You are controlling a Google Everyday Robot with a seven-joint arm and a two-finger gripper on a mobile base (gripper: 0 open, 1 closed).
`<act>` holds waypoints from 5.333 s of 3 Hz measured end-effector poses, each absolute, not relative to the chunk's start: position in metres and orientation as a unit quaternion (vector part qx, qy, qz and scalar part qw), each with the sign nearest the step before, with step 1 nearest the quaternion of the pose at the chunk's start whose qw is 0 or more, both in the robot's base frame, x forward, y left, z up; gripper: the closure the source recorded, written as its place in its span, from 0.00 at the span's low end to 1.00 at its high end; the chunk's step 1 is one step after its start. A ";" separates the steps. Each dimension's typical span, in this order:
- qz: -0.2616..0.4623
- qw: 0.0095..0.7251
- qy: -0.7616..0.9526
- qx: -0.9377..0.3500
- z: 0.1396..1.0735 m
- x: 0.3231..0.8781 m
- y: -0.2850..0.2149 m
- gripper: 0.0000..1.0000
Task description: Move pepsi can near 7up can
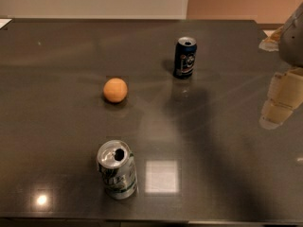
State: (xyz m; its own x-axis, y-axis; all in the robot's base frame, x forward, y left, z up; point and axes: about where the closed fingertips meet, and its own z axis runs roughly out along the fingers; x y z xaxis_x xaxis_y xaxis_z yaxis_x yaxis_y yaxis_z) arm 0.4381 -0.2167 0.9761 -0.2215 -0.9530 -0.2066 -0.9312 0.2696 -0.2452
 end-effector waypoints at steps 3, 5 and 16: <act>-0.014 0.183 0.777 -0.602 0.979 0.457 -0.209 0.00; 0.024 0.210 0.766 -0.607 0.971 0.497 -0.189 0.00; 0.138 0.223 0.804 -0.534 0.900 0.705 -0.124 0.40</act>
Offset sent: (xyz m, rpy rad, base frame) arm 0.0112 0.0050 0.0004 0.0430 -0.0024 0.0051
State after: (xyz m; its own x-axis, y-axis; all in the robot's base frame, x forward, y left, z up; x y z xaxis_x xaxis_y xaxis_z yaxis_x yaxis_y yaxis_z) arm 0.7048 -0.1237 0.9001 -0.3299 -0.7972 -0.5056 -0.9203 0.3908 -0.0158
